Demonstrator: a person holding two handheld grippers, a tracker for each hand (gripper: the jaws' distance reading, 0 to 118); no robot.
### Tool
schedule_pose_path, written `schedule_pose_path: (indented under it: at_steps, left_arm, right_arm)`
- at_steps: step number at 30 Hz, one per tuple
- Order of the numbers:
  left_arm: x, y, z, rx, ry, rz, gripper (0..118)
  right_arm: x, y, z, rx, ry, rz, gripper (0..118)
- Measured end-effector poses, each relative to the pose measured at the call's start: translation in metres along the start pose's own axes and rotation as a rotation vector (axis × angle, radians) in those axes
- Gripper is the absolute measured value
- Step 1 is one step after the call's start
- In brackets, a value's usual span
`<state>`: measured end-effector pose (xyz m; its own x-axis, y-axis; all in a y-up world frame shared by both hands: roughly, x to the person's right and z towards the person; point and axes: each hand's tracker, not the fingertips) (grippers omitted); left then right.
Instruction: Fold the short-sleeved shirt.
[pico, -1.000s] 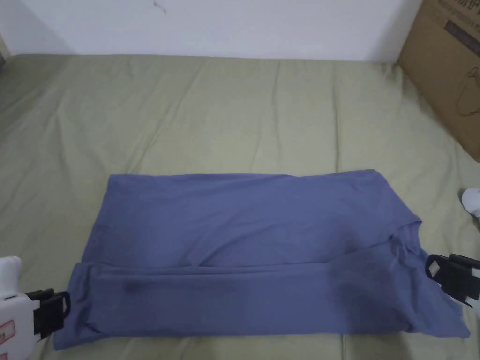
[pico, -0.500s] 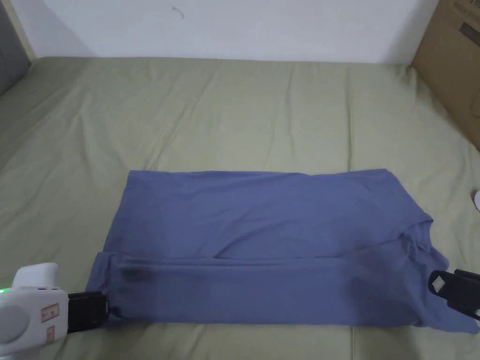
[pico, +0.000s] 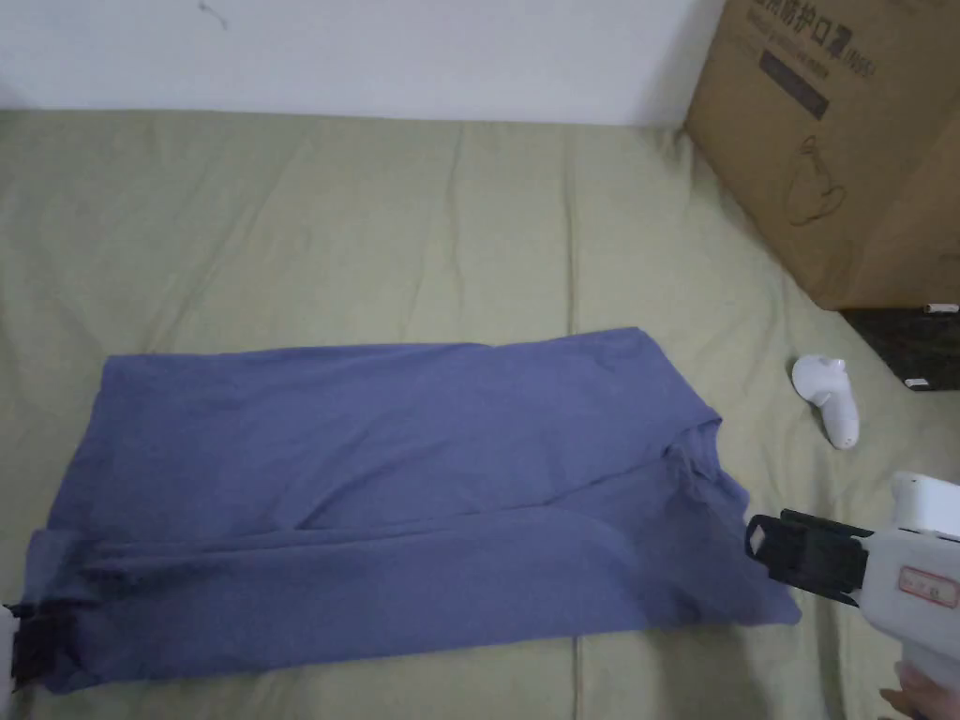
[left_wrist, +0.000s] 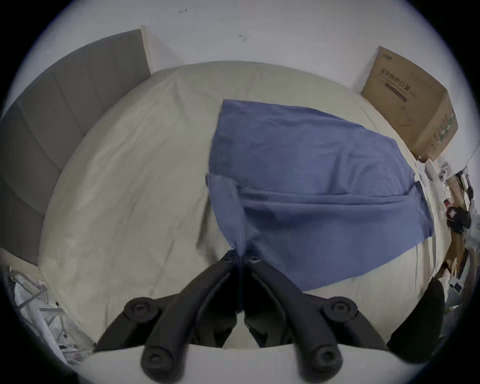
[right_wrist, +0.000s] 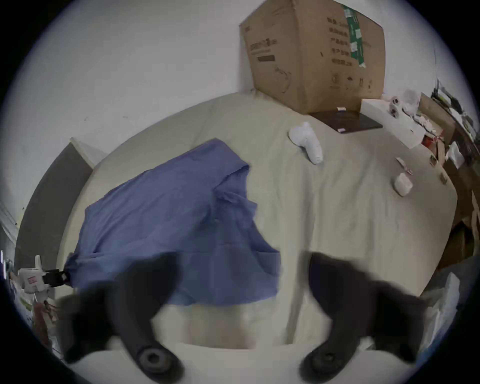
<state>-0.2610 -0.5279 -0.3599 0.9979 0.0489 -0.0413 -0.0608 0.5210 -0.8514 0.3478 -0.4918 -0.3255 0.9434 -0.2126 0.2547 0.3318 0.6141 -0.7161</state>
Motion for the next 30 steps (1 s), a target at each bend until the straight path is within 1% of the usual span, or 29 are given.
schedule_pose_path:
  at_steps: [1, 2, 4, 5, 7, 9, 10, 11, 12, 13, 14, 18, 19, 22, 25, 26, 28, 30]
  left_arm:
    - [-0.006, 0.003, 0.005, -0.003, 0.014, 0.002, 2]
    - [-0.01, 0.003, 0.003, -0.013, 0.037, 0.003, 2]
    - [-0.017, 0.001, 0.001, -0.025, 0.042, 0.014, 2]
    - [-0.02, 0.003, 0.005, -0.03, 0.028, 0.026, 2]
    - [-0.02, 0.0, 0.001, -0.034, 0.031, 0.027, 2]
    - [-0.017, 0.0, 0.0, -0.051, 0.039, 0.022, 2]
    - [-0.018, -0.001, 0.0, -0.055, 0.04, 0.026, 2]
    - [-0.018, -0.002, 0.0, -0.055, 0.04, 0.03, 2]
    - [-0.019, -0.002, 0.0, -0.054, 0.041, 0.032, 2]
    - [-0.016, 0.0, 0.003, -0.051, 0.042, 0.034, 2]
    - [-0.018, -0.001, 0.004, -0.047, 0.04, 0.038, 2]
    - [-0.021, 0.004, 0.009, -0.051, 0.024, 0.04, 2]
    - [-0.023, 0.005, 0.012, -0.054, 0.021, 0.036, 2]
    - [-0.032, 0.01, 0.026, -0.041, -0.031, 0.067, 2]
    - [-0.038, 0.013, 0.043, -0.038, -0.057, 0.065, 2]
    - [-0.041, 0.012, 0.048, -0.043, -0.061, 0.061, 2]
    - [-0.046, 0.002, 0.058, -0.072, -0.081, 0.026, 2]
    - [-0.049, -0.009, 0.064, -0.119, -0.087, 0.0, 2]
  right_arm:
    - [0.006, 0.002, -0.007, -0.033, 0.017, -0.021, 117]
    - [0.011, 0.004, -0.013, -0.049, 0.039, -0.053, 118]
    - [0.018, 0.007, -0.034, -0.166, 0.02, -0.051, 118]
    - [0.019, 0.007, -0.047, -0.216, -0.009, -0.033, 118]
    - [0.017, 0.004, -0.066, -0.305, -0.016, 0.026, 116]
    - [0.012, 0.001, -0.076, -0.342, 0.006, 0.068, 99]
    - [0.007, 0.0, -0.084, -0.342, -0.008, 0.099, 85]
    - [0.002, 0.0, -0.082, -0.326, -0.009, 0.132, 58]
    - [-0.001, 0.001, -0.079, -0.314, -0.004, 0.158, 48]
    - [-0.007, 0.002, -0.074, -0.294, -0.041, 0.195, 35]
    - [-0.009, 0.003, -0.069, -0.296, -0.022, 0.204, 6]
    - [-0.003, 0.006, -0.057, -0.283, 0.019, 0.191, 5]
    - [-0.001, 0.007, -0.052, -0.277, 0.037, 0.176, 5]
    - [0.003, 0.011, -0.032, -0.262, 0.05, 0.165, 5]
    - [0.006, 0.01, -0.009, -0.264, 0.047, 0.18, 5]
    - [-0.003, 0.005, 0.01, -0.27, 0.05, 0.188, 5]
    - [-0.002, -0.003, 0.027, -0.293, 0.04, 0.232, 5]
    - [0.003, -0.013, 0.04, -0.322, 0.035, 0.241, 5]
